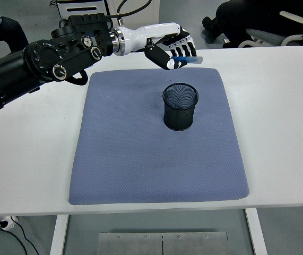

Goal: Left hand places marker in pen holder

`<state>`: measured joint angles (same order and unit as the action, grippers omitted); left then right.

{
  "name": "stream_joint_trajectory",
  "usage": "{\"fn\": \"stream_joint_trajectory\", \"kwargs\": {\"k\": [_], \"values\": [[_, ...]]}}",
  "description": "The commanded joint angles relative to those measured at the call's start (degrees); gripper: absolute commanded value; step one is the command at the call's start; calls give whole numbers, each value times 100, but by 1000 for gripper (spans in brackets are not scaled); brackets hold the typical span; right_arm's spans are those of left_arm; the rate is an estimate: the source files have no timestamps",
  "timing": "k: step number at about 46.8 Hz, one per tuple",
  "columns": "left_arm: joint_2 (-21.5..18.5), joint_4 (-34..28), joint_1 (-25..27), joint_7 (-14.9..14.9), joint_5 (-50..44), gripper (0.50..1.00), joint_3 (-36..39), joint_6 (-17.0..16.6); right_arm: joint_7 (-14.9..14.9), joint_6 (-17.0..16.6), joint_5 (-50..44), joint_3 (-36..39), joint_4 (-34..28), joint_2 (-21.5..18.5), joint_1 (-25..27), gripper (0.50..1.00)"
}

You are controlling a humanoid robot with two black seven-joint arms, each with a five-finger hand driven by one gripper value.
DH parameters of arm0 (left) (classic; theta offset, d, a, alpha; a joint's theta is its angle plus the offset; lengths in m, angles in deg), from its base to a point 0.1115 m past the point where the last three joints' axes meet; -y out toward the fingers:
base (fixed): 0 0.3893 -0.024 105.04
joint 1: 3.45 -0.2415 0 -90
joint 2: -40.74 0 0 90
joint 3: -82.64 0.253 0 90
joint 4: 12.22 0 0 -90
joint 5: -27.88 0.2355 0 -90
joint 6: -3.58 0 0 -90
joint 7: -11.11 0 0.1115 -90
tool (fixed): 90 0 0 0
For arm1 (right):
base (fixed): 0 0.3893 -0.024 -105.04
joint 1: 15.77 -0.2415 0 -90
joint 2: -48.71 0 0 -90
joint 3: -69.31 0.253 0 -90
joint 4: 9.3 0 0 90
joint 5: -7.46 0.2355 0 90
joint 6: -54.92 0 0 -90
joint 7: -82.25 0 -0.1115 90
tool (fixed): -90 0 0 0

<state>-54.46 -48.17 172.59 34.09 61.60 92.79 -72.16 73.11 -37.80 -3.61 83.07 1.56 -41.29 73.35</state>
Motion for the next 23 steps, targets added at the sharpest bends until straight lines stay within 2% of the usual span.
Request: {"fn": "stream_joint_trajectory", "kwargs": {"k": [1, 10, 14, 23], "values": [[133, 0, -8, -30, -347, 500, -4, 6, 0, 0, 0, 4, 3, 0, 0, 1000], [370, -52, -17, -101, -989, 500, -4, -3, 0, 0, 0, 4, 3, 0, 0, 1000], [370, -183, -43, -267, -1296, 500, 5, -3, 0, 0, 0, 4, 3, 0, 0, 1000], [370, -474, -193, -347, -1570, 500, 14, 6, 0, 0, 0, 4, 3, 0, 0, 1000]]}}
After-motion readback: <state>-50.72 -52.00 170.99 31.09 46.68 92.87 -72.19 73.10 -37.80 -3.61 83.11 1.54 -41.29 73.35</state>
